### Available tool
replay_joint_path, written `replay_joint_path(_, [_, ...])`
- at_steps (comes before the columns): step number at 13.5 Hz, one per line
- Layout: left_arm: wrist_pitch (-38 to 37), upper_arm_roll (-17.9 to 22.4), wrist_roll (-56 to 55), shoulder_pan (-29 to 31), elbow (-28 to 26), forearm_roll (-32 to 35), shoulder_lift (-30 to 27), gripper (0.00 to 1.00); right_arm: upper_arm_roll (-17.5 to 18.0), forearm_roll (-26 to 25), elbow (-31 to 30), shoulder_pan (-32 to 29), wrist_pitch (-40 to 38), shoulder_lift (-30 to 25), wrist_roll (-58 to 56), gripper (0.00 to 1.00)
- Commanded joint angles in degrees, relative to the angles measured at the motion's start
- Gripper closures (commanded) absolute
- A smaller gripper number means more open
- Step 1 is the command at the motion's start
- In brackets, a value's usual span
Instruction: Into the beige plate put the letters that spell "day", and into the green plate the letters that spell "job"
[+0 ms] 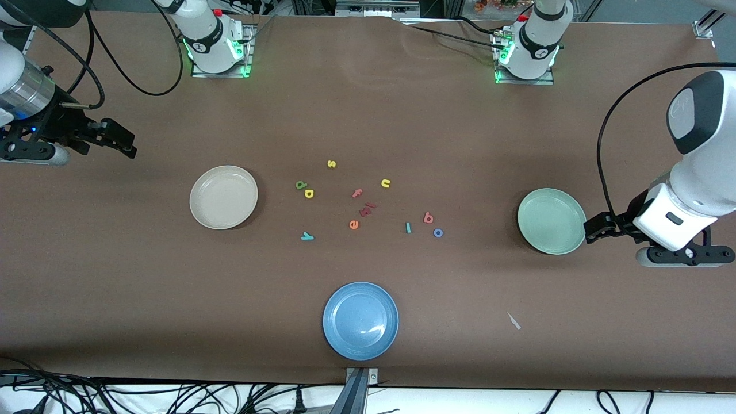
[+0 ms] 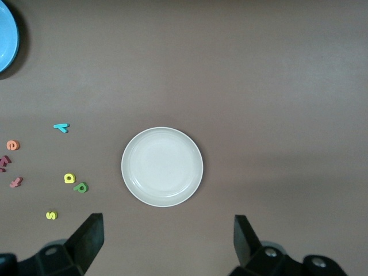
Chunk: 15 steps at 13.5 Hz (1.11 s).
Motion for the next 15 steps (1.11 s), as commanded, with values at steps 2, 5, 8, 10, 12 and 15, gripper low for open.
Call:
replay_joint_path(2, [0.3, 0.09, 1.37, 0.64, -1.62, -1.44, -1.67, 0.0, 0.03, 0.72, 0.18, -0.16, 0.29, -0.21, -0.01, 0.0])
replay_joint_path(5, [0.3, 0.09, 1.28, 0.64, -1.62, -1.44, -1.67, 0.0, 0.03, 0.72, 0.18, -0.16, 0.02, -0.21, -0.1, 0.0])
replay_joint_path(8, [0.3, 0.0, 1.37, 0.73, -1.62, -1.44, -1.67, 0.0, -0.05, 0.72, 0.18, -0.16, -0.15, -0.21, -0.27, 0.0])
replay_joint_path(10, [0.13, -0.09, 1.72, 0.91, -1.62, -1.53, -1.67, 0.0, -0.05, 0.72, 0.18, -0.16, -0.15, -0.21, -0.27, 0.0])
replay_joint_path(12, [-0.31, -0.17, 1.81, 1.08, -1.71, -1.62, -1.67, 0.0, -0.05, 0.72, 0.18, -0.16, -0.15, -0.21, -0.27, 0.0])
replay_joint_path(15, [-2.77, -0.09, 1.81, 1.61, -1.62, -4.16, -1.67, 0.0, 0.03, 0.72, 0.18, -0.16, -0.24, -0.21, -0.27, 0.0])
